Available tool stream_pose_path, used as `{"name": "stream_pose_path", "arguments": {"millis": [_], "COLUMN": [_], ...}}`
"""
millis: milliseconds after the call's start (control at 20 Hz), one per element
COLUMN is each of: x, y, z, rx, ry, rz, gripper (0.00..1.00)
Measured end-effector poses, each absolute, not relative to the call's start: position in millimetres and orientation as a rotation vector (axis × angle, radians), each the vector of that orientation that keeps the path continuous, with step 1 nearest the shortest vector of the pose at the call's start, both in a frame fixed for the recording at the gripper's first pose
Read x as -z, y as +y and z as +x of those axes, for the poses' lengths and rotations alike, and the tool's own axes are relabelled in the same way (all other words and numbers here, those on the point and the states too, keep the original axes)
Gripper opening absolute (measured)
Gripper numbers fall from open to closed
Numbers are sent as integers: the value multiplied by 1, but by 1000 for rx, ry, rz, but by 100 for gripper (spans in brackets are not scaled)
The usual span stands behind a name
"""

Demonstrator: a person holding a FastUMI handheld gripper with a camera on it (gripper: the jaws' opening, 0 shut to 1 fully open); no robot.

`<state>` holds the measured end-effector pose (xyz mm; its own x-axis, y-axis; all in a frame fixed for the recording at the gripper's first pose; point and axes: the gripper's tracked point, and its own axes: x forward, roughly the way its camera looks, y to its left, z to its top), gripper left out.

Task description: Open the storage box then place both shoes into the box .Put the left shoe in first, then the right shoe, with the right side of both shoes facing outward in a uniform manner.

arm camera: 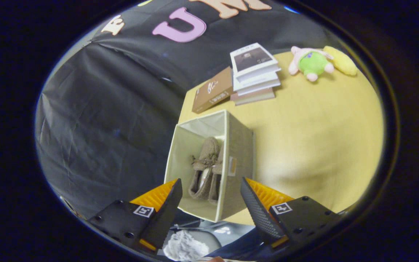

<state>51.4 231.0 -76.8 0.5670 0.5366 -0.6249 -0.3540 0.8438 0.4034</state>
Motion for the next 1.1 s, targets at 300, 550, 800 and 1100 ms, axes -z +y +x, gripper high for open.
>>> {"name": "stream_pose_path", "arguments": {"millis": [300,550,800,1100], "x": [10,-75,-151,-173], "y": [138,79,51,44], "z": [80,84,71,37], "rx": [-432,-324,-255,-212], "ry": [395,92,-205,-334], "rz": [9,-81,-53,-120], "gripper": [100,100,100,100]}}
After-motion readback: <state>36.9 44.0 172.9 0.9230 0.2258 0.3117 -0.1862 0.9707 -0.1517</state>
